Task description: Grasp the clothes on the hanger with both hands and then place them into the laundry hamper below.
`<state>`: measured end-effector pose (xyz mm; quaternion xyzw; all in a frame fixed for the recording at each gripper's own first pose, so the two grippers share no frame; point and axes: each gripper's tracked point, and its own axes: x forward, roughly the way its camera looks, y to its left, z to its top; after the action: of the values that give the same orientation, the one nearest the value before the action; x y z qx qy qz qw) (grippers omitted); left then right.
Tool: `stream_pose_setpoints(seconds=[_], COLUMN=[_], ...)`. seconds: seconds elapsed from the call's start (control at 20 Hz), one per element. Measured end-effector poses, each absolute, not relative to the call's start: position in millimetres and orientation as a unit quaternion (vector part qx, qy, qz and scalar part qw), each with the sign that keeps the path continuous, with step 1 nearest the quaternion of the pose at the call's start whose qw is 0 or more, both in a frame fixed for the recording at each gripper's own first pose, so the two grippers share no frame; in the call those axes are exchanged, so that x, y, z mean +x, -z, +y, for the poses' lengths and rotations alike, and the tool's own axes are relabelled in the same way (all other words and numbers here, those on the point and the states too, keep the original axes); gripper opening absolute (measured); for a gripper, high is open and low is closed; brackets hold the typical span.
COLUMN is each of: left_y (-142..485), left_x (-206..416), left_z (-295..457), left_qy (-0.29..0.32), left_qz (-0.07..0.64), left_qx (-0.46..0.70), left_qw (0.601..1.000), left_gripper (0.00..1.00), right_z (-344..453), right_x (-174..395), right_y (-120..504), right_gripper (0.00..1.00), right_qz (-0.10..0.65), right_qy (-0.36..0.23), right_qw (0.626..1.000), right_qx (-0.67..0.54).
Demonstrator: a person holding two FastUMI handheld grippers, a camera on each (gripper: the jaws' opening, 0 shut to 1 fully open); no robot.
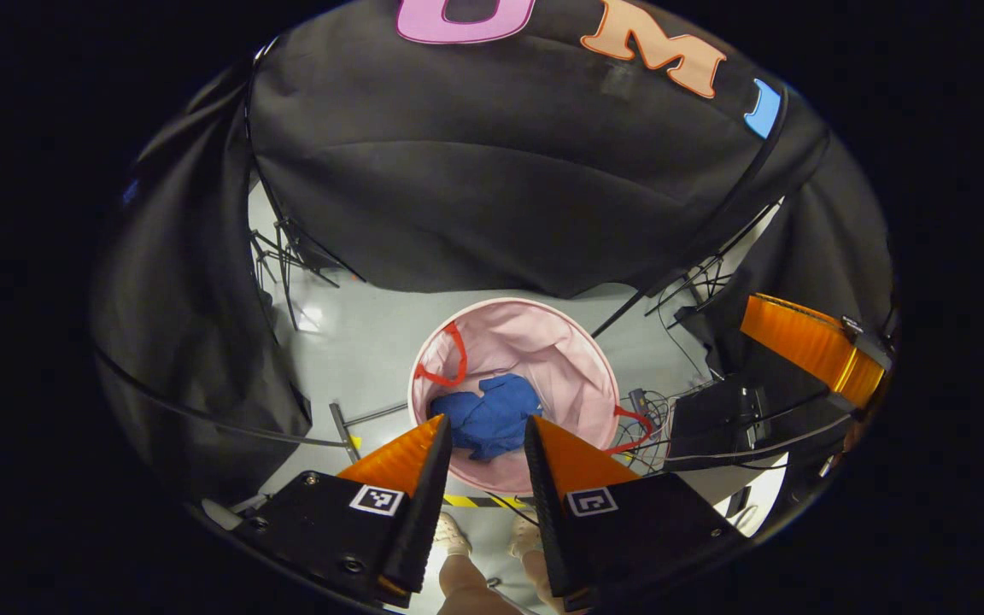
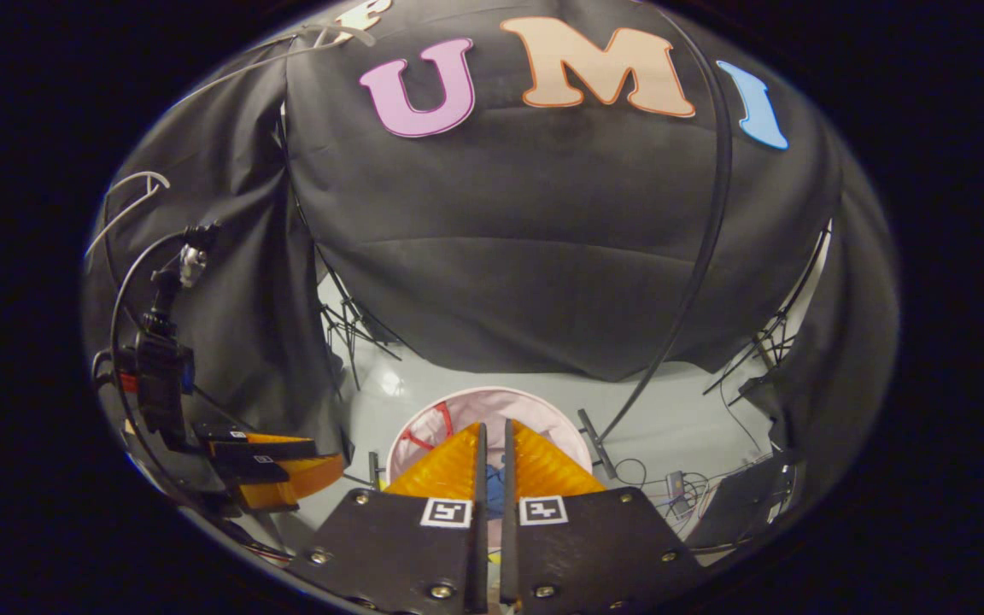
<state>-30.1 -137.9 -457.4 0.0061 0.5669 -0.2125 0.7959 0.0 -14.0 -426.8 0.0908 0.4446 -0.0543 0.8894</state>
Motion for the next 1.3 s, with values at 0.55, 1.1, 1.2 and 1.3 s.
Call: stream_pose_setpoints(seconds=[0.55, 1.1, 1.2, 1.3], left_y=[421, 272, 230, 188], left_x=[-8, 51, 63, 74], left_z=[-154, -184, -192, -195], left_qy=[0.236, 0.267, 0.272, 0.279], left_qz=[0.522, 0.369, 0.327, 0.284], left_qx=[0.008, -0.029, -0.043, -0.051], left_qw=[0.819, 0.89, 0.904, 0.916], left_gripper=[0.55, 0.55, 0.55, 0.54], right_z=[-10, -13, -19, -23], right_x=[5, 52, 63, 71], right_y=[412, 275, 235, 191], right_gripper=[0.06, 0.06, 0.06, 0.06], right_qz=[0.431, 0.294, 0.249, 0.206], right_qy=[0.047, 0.049, 0.054, 0.057], right_qw=[0.898, 0.953, 0.965, 0.976], right_qx=[0.079, 0.056, 0.054, 0.051])
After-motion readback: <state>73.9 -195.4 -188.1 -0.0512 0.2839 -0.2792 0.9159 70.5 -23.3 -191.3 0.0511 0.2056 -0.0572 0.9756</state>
